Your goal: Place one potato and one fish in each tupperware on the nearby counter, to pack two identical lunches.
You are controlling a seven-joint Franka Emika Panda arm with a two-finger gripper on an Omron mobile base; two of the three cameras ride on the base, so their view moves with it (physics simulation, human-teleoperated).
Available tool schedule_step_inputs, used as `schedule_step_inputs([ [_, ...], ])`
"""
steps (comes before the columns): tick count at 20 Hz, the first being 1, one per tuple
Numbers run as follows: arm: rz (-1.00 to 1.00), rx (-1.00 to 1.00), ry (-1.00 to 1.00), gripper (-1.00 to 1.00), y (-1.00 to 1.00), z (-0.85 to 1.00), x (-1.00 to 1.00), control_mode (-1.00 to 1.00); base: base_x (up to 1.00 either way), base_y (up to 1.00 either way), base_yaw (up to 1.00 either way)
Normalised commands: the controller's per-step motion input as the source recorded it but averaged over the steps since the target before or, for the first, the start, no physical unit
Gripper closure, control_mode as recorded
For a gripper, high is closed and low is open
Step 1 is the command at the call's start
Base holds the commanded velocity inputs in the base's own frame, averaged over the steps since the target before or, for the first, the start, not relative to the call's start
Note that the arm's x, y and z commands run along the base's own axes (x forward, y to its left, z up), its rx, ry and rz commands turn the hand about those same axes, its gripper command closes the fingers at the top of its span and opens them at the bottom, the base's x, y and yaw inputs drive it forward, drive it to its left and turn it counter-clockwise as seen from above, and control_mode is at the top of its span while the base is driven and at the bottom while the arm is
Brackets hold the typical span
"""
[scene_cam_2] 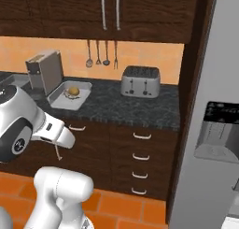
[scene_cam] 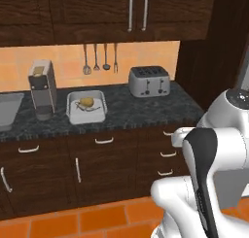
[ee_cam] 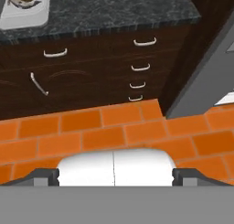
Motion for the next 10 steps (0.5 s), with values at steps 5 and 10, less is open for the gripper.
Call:
schedule_step_inputs([
  [5, 0.00, 0.00, 0.00, -1.00, 0.00, 0.00, 0.00, 1.00, -0.03, -1.00, -0.01],
  [10, 0.00, 0.00, 0.00, -1.00, 0.00, 0.00, 0.00, 1.00, 0.00, -1.00, 0.00],
])
